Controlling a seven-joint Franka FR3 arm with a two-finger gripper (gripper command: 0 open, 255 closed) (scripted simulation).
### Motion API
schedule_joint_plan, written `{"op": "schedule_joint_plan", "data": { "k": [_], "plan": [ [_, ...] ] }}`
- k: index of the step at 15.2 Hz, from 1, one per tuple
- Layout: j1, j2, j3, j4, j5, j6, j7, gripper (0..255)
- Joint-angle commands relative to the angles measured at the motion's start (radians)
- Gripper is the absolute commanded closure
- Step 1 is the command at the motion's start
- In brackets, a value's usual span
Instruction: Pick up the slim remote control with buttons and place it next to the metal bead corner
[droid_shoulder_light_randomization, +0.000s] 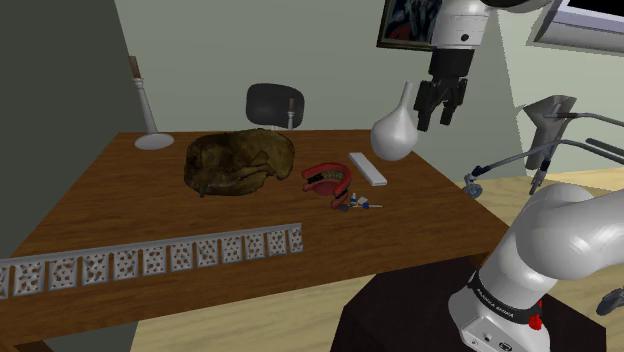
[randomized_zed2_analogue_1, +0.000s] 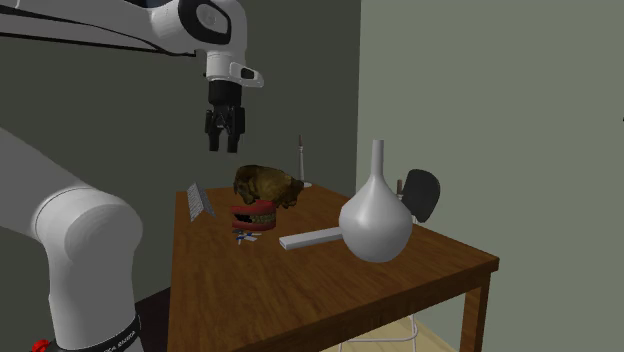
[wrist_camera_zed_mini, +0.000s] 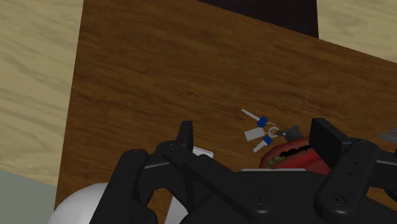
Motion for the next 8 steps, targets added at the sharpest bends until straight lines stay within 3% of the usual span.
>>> {"op": "schedule_joint_plan", "data": {
  "k": [1,8],
  "plan": [
    [0.0,0.0,0.0,0.0,0.0,0.0,0.0,0],
    [-0.031,0.14,-0.043,-0.077,-0.035,0.252,-0.019,0]
  ]
}}
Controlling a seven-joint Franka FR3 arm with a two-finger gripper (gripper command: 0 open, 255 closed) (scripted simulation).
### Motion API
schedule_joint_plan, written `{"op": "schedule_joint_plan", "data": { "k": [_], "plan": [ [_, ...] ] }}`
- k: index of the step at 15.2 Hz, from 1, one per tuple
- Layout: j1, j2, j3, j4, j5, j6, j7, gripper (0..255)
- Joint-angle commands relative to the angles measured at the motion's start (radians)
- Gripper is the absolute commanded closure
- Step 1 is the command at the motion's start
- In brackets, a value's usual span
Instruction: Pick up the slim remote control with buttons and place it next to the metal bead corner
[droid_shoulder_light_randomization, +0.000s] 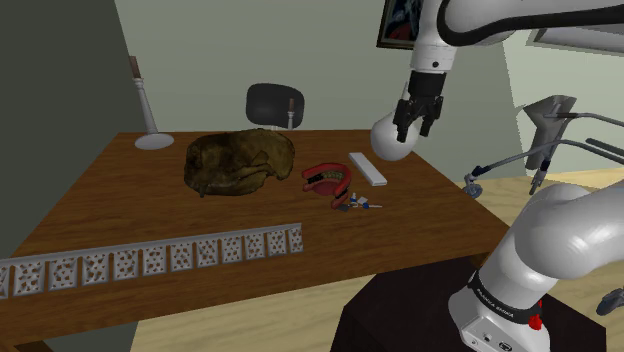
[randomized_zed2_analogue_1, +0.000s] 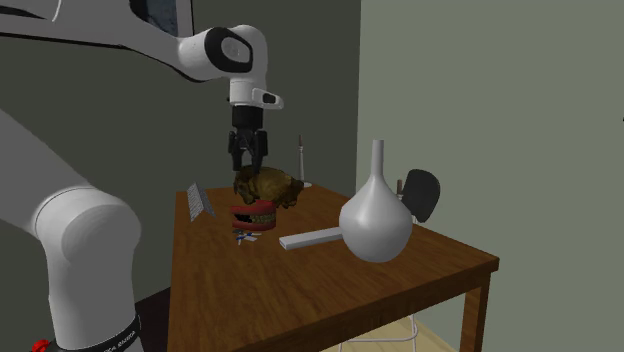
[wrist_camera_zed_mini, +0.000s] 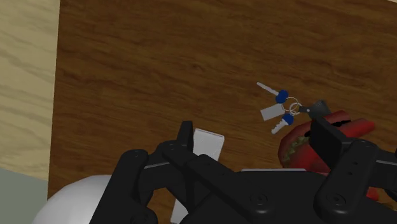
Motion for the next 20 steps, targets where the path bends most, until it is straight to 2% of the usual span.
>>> {"op": "schedule_joint_plan", "data": {
  "k": [1,7,13,18,20],
  "plan": [
    [-0.009,0.056,-0.014,-0.009,-0.01,0.078,-0.006,0],
    [-0.034,0.228,-0.052,-0.012,-0.027,0.284,-0.021,0],
    [-0.053,0.429,-0.089,0.037,-0.027,0.466,-0.04,0],
    [-0.068,0.608,-0.116,0.116,-0.006,0.591,-0.064,0],
    [-0.07,0.629,-0.117,0.117,-0.003,0.613,-0.067,0]
  ]
}}
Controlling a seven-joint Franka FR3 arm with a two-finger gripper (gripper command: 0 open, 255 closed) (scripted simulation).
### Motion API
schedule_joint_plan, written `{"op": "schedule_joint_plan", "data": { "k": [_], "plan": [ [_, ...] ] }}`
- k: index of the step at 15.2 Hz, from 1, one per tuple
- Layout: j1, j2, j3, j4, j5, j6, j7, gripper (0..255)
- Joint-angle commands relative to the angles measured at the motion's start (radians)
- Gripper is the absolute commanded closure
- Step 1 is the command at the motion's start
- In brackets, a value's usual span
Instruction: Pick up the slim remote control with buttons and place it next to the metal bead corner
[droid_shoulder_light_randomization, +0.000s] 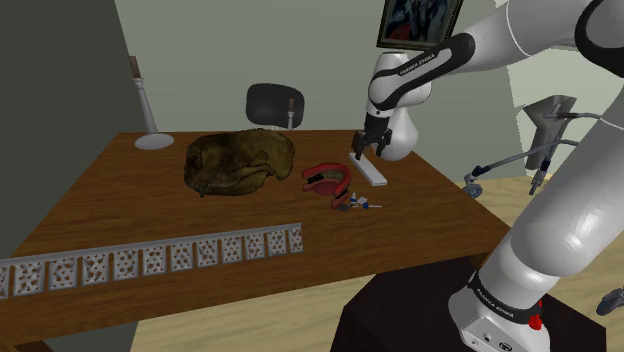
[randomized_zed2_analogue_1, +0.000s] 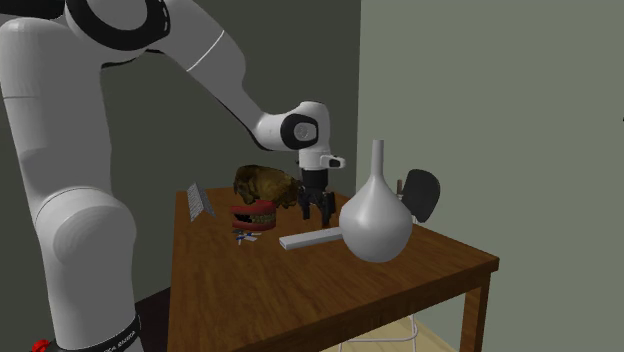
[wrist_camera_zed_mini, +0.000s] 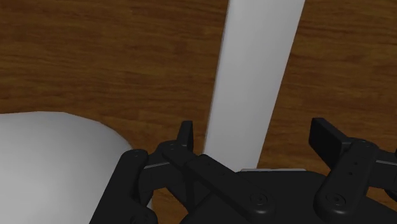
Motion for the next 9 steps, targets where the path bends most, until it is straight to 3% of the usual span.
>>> {"op": "schedule_joint_plan", "data": {
  "k": [1,6,9],
  "plan": [
    [-0.003,0.022,-0.004,-0.004,0.003,0.029,-0.007,0],
    [-0.004,0.07,-0.005,-0.031,0.012,0.104,-0.013,0],
    [-0.004,0.07,-0.005,-0.031,0.012,0.104,-0.013,0]
  ]
}}
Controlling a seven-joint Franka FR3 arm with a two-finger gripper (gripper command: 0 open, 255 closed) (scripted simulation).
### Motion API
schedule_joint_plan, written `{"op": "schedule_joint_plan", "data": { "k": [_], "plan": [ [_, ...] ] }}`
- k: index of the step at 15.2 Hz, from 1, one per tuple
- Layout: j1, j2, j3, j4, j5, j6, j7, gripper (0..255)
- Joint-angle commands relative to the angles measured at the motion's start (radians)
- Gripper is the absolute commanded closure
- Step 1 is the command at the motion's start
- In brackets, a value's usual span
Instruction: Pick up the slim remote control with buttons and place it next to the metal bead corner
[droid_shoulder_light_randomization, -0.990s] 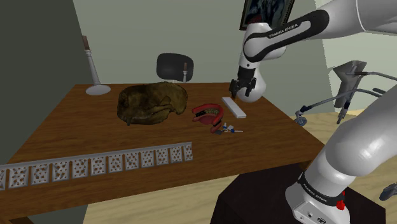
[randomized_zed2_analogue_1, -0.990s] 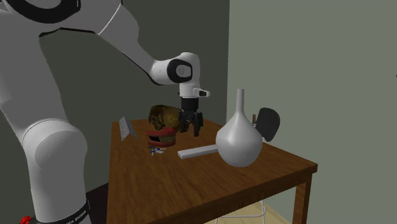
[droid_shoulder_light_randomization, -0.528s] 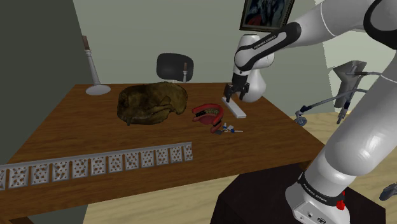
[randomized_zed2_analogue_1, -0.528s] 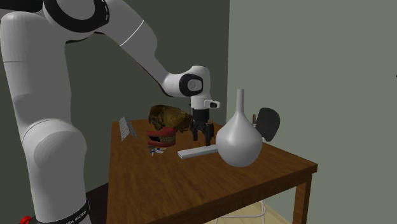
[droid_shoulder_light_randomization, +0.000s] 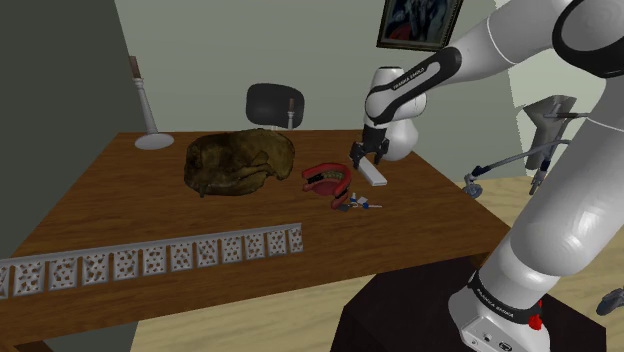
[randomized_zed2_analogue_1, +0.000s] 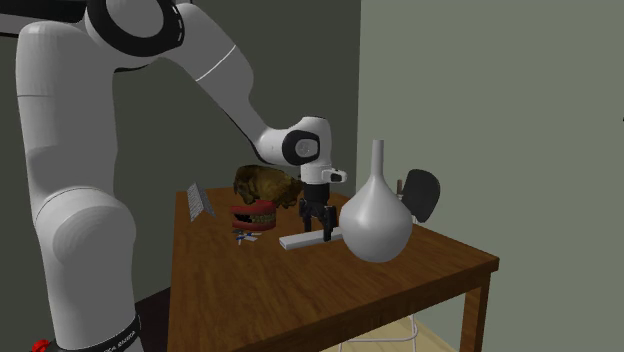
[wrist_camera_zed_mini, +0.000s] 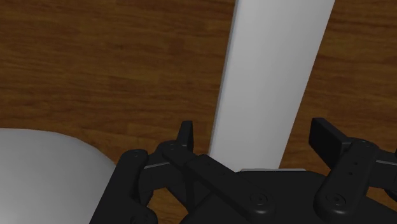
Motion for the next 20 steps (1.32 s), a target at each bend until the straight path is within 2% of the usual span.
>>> {"op": "schedule_joint_plan", "data": {
  "k": [1,5,6,15,20],
  "plan": [
    [0.0,0.001,0.0,-0.001,0.0,0.002,0.0,0],
    [0.0,0.001,0.0,-0.001,0.0,0.002,0.0,0],
    [0.0,0.001,0.0,-0.001,0.0,0.002,0.0,255],
    [0.0,0.001,0.0,-0.001,0.0,0.002,0.0,255],
    [0.001,-0.042,0.0,0.024,-0.007,-0.065,0.005,255]
  ]
}}
